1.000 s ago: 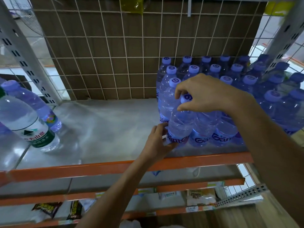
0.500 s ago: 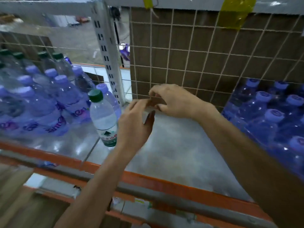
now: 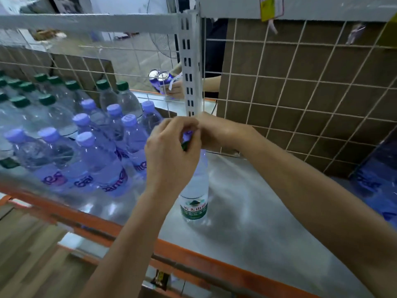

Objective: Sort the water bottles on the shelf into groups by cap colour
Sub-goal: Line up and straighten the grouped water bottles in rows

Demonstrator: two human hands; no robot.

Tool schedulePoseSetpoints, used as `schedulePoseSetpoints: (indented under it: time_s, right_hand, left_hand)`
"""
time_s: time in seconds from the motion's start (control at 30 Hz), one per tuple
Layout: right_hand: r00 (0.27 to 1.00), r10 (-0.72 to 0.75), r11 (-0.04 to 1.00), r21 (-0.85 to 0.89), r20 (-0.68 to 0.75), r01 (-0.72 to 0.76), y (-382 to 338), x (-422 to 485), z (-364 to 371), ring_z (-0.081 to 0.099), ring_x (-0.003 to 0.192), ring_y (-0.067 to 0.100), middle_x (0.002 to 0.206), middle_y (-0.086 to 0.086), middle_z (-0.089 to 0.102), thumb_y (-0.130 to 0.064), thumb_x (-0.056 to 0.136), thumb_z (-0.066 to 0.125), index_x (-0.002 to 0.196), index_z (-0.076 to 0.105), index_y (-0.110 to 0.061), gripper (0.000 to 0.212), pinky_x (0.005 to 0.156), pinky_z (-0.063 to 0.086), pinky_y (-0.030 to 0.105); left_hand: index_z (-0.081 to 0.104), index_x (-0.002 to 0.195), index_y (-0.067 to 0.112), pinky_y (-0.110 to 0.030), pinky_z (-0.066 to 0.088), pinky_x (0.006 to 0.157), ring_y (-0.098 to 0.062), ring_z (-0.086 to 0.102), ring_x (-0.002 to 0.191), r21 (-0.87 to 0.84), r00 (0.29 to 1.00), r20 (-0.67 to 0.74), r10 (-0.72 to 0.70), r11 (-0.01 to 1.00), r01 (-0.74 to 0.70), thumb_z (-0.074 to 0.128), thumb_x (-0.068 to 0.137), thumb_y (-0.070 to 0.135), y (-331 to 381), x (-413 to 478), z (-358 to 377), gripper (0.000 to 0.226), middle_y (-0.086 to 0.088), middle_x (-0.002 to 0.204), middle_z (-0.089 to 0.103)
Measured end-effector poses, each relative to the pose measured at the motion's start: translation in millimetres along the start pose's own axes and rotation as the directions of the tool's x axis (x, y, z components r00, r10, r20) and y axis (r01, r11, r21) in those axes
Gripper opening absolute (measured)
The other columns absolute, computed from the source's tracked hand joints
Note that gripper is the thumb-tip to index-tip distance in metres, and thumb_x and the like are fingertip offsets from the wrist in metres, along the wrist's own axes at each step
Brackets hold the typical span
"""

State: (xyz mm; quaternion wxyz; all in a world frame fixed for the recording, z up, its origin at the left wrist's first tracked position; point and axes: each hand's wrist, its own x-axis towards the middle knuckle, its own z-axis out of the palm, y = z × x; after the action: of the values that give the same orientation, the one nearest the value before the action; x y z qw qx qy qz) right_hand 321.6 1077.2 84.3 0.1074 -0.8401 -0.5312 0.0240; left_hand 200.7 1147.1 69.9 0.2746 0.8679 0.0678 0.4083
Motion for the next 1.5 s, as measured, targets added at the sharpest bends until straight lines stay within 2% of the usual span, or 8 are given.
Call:
schedulePoseSetpoints:
  time_s: [0.17,0.3,0.37,0.47,0.57,0.73,0.9,1.5]
  right_hand:
    - [0.995,0.088,0.996,-0.002,0.039,-0.088,29,-23,-21,0.048,0.07,0.008,0.071,-0.011,0.052,-0.029,0.08,0.071,0.083,0.065,-0.022,0.01,0.059,0.035,0.017]
    - [0.989,0.146,0.989,0.007,0.028,-0.147,52,-47,-31,0.052,0.084,0.01,0.084,-0.009,0.056,-0.027,0.077,0.074,0.094,0.071,-0.018,0.019,0.069,0.038,0.021]
    - [0.984,0.171,0.985,-0.045,0.047,-0.169,62,-61,-36,0.048,0.08,0.009,0.074,-0.014,0.049,-0.025,0.077,0.073,0.085,0.07,-0.019,0.01,0.063,0.035,0.015]
    - [0.968,0.237,0.968,-0.101,0.084,-0.228,79,-88,-47,0.052,0.083,0.013,0.072,-0.011,0.05,-0.022,0.078,0.071,0.067,0.057,-0.03,0.019,0.069,0.04,0.025]
    - [0.945,0.304,0.948,-0.137,0.123,-0.287,95,-116,-57,0.052,0.092,0.009,0.089,-0.011,0.055,-0.018,0.079,0.069,0.089,0.069,-0.024,0.011,0.076,0.04,0.024]
    - [0.906,0.399,0.913,-0.154,0.142,-0.378,118,-157,-70,0.05,0.09,0.007,0.097,-0.008,0.054,-0.016,0.08,0.069,0.095,0.069,-0.023,0.016,0.063,0.037,0.016]
    - [0.851,0.497,0.867,-0.148,0.172,-0.476,139,-189,-81,0.051,0.089,0.009,0.097,-0.008,0.053,-0.01,0.081,0.067,0.092,0.065,-0.025,0.018,0.065,0.04,0.019]
    - [0.755,0.655,0.748,-0.149,0.016,-0.646,183,-245,-83,0.057,0.083,0.017,0.097,0.003,0.061,0.002,0.081,0.06,0.093,0.07,-0.016,0.024,0.066,0.043,0.025]
  left_hand:
    - [0.068,0.093,0.017,-0.04,0.052,0.061,-0.022,0.066,0.069,0.007,0.996,0.065,0.064,0.998,-0.065,0.056,0.084,0.021,13,0,8,0.015,0.001,0.08,0.071]
    - [0.068,0.089,0.016,-0.035,0.049,0.053,-0.025,0.062,0.063,0.137,0.987,-0.003,0.16,0.978,-0.158,0.061,0.084,0.012,38,4,10,0.009,-0.001,0.076,0.067]
    - [0.068,0.087,0.014,-0.034,0.048,0.053,-0.022,0.06,0.062,0.097,0.977,0.012,0.214,0.972,-0.215,0.061,0.083,0.01,56,2,19,0.009,-0.001,0.075,0.066]
    - [0.068,0.09,0.017,-0.031,0.047,0.059,-0.017,0.06,0.065,-0.068,0.967,0.136,0.216,0.976,-0.209,0.056,0.083,0.015,77,-6,51,0.014,0.001,0.079,0.067]
    - [0.064,0.092,0.013,-0.031,0.041,0.06,-0.026,0.061,0.075,-0.128,0.95,0.292,0.111,0.989,-0.076,0.051,0.078,0.019,82,-25,101,0.02,-0.004,0.085,0.066]
    - [0.045,0.118,0.004,-0.035,0.039,0.077,-0.034,0.052,0.106,-0.012,0.755,0.634,-0.169,0.974,0.228,0.068,0.08,0.024,73,-60,185,0.049,-0.016,0.117,0.052]
    - [0.042,0.125,0.011,-0.035,0.046,0.084,-0.032,0.057,0.107,-0.037,0.594,0.79,-0.151,0.956,0.292,0.071,0.079,0.034,87,-77,242,0.059,-0.011,0.123,0.058]
    - [0.046,0.129,0.012,-0.039,0.051,0.086,-0.028,0.06,0.106,-0.154,0.613,0.782,-0.113,0.918,0.366,0.073,0.078,0.037,138,-87,305,0.063,-0.009,0.121,0.062]
